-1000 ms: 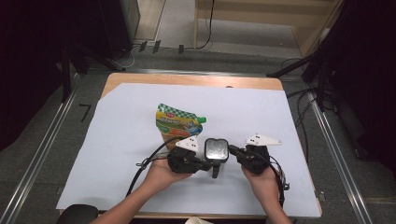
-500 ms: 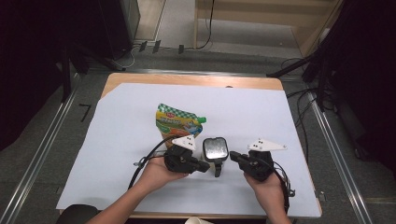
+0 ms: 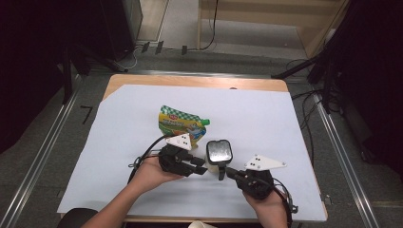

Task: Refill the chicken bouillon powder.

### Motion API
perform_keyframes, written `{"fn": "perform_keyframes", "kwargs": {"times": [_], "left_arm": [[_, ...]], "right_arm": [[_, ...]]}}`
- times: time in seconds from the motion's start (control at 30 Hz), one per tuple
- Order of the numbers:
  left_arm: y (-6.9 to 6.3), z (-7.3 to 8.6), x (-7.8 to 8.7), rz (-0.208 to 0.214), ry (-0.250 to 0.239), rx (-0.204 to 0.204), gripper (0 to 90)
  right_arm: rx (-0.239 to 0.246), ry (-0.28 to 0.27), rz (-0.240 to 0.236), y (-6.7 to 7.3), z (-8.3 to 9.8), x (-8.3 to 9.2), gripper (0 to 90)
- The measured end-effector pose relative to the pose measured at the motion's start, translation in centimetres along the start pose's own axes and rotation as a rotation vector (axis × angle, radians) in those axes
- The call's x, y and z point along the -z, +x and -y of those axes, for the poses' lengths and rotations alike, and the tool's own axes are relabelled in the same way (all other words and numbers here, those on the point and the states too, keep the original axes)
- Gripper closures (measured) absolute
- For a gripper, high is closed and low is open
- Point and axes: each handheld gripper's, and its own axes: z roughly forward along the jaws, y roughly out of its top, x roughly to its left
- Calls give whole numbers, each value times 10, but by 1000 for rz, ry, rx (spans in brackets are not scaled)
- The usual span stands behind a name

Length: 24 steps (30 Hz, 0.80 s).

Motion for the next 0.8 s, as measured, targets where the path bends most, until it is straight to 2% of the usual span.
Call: {"fn": "perform_keyframes", "kwargs": {"times": [0.03,0.13,0.3,0.5,0.8], "left_arm": [[1,0,0,-1,-4,6,623],[2,1,0,-4,-4,1,598],[5,1,0,3,-18,13,570],[6,2,-1,-6,-1,4,557],[7,3,-1,-17,1,0,520]], "right_arm": [[24,7,-8,7,1,-3,900],[40,11,-19,14,1,-11,900],[31,36,-38,18,2,-23,900],[20,48,-32,17,4,-32,900],[7,60,-28,11,5,-33,900]]}}
